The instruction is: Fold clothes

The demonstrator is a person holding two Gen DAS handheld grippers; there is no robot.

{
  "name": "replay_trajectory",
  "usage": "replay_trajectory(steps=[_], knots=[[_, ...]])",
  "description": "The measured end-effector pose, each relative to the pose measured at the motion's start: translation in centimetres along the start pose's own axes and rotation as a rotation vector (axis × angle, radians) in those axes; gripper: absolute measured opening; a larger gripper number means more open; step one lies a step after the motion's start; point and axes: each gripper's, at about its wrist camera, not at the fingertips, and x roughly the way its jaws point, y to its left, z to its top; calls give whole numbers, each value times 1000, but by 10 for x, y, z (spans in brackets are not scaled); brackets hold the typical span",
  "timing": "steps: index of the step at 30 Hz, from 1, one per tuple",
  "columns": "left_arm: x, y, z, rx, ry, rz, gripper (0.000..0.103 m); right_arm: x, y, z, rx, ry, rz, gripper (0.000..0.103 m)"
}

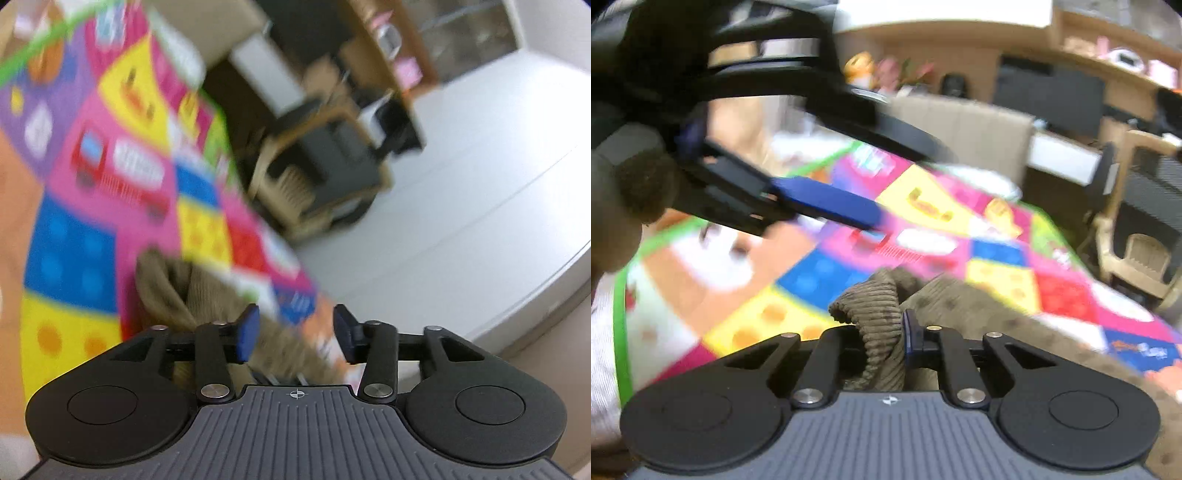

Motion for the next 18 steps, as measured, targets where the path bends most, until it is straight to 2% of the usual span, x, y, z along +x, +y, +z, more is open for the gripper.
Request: replay_trajectory(steps=[2,4,7,9,13,16,18], knots=[[-12,-13,8,25,-68,-19,69,-25,-24,6,56,-64,-36,9],[-21,-27,13,64,-120,-26,82,-56,-58,10,125,-123,-84,7],[-24,-51,12,146,-153,-10,94,-96,-108,4,224,-165,-166,6],[-11,-60,6,183,-123,14,94,-123,-142,-15,297,-151,-226,5],[42,-65,-14,207,3,68,95,-150,-178,-71,430,-35,-303,5],[88,-65,-37,250,128,124,95,-151,-185,-103,507,39,-313,5],[116,-66,-52,288,186,131,95,-152,-188,-120,552,75,-304,5]])
